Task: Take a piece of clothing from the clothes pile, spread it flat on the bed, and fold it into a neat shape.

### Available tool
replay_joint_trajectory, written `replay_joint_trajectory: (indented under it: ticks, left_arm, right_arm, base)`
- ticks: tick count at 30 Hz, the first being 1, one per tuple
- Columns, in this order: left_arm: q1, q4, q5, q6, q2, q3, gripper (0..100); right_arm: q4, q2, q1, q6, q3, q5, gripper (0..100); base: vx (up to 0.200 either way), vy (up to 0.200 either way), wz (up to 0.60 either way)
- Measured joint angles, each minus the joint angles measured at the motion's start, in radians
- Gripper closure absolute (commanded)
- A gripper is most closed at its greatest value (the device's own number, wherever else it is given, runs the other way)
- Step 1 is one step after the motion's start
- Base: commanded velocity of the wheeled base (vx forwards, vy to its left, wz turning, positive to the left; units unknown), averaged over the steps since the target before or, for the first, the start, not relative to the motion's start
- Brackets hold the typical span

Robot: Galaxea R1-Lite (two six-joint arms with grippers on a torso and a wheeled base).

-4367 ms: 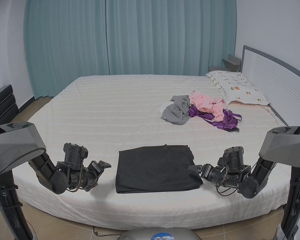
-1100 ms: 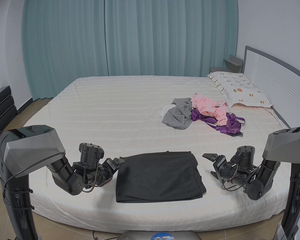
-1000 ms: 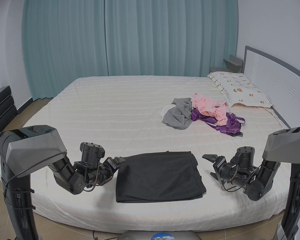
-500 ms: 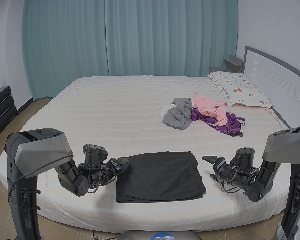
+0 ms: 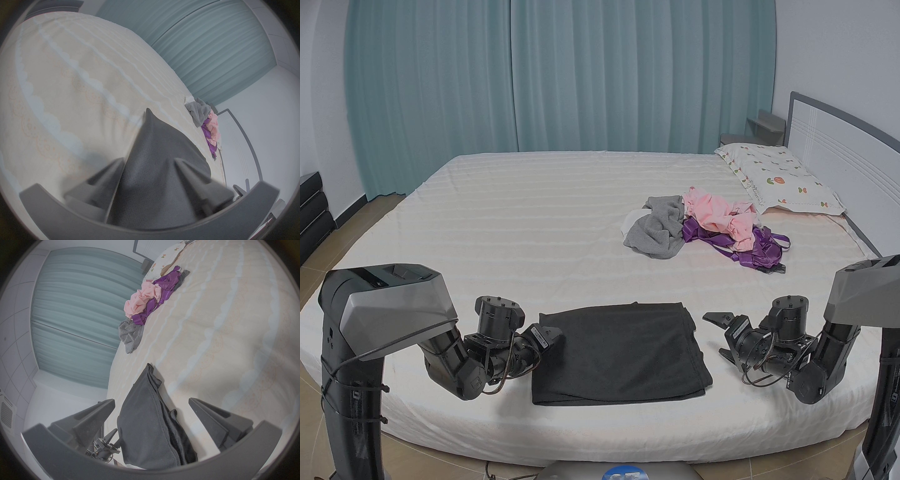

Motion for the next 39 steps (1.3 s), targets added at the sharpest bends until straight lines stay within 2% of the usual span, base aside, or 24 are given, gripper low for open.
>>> replay_joint_trajectory:
  ticks: [15,27,39]
  left_arm:
    - [0.015,-0.006,0.013,-0.017,-0.003,0.01,100]
    - [0.017,-0.073,0.009,-0.02,-0.007,0.038,100]
    - [0.041,-0.076,0.006,-0.024,-0.021,0.045,100]
  right_arm:
    - [-0.001,0.01,0.004,0.015,0.017,0.001,0]
    - [0.0,0.033,0.003,0.03,0.013,0.008,0]
    - [0.0,0.036,0.004,0.034,0.015,0.009,0]
  base:
    - [0.0,0.0,0.0]
    - [0.0,0.0,0.0]
    - [0.0,0.2,0.0]
